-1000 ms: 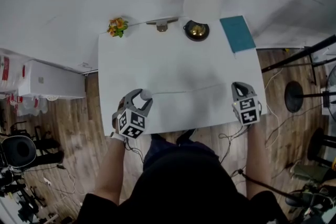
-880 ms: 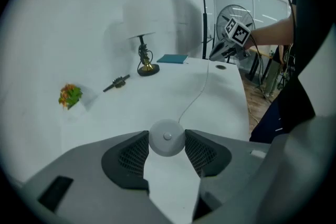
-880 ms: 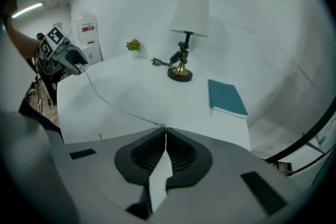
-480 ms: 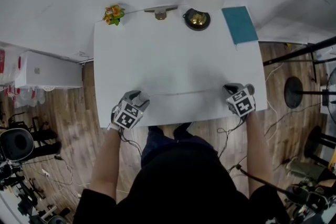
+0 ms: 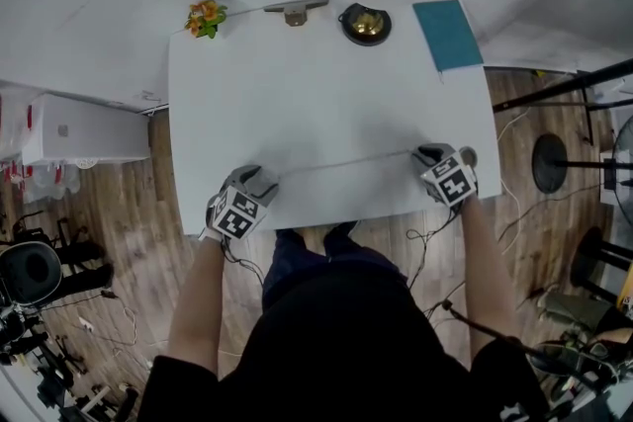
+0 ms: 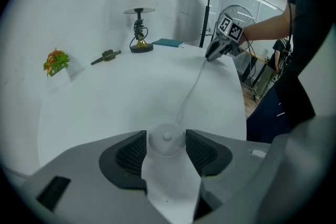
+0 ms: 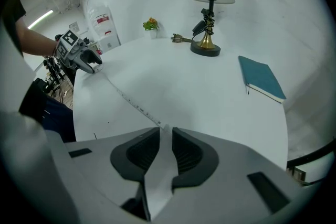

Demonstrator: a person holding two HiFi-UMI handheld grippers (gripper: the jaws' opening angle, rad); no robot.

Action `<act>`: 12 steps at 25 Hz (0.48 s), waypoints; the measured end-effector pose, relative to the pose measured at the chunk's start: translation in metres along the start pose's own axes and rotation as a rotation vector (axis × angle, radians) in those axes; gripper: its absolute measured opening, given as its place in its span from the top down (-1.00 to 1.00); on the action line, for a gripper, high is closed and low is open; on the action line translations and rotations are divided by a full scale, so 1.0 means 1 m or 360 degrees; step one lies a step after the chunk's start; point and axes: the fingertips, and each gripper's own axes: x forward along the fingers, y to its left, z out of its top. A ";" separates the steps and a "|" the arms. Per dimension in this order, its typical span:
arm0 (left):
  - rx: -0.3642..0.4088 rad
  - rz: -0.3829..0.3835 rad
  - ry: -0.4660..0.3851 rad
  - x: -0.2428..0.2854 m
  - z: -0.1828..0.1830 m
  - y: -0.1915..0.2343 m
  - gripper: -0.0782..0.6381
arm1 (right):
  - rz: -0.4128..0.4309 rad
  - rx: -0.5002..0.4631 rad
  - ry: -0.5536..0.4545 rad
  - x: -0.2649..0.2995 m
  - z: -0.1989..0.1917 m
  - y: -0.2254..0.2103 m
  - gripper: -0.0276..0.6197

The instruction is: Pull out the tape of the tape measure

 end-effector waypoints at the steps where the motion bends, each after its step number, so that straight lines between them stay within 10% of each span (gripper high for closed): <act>1: 0.0005 0.0001 -0.0003 0.000 0.000 0.000 0.15 | -0.0015 0.0001 -0.0002 0.000 0.000 -0.001 0.65; 12: -0.0048 0.0090 -0.0114 -0.027 0.013 0.007 0.12 | -0.0125 0.0086 -0.0154 -0.027 0.014 -0.013 0.64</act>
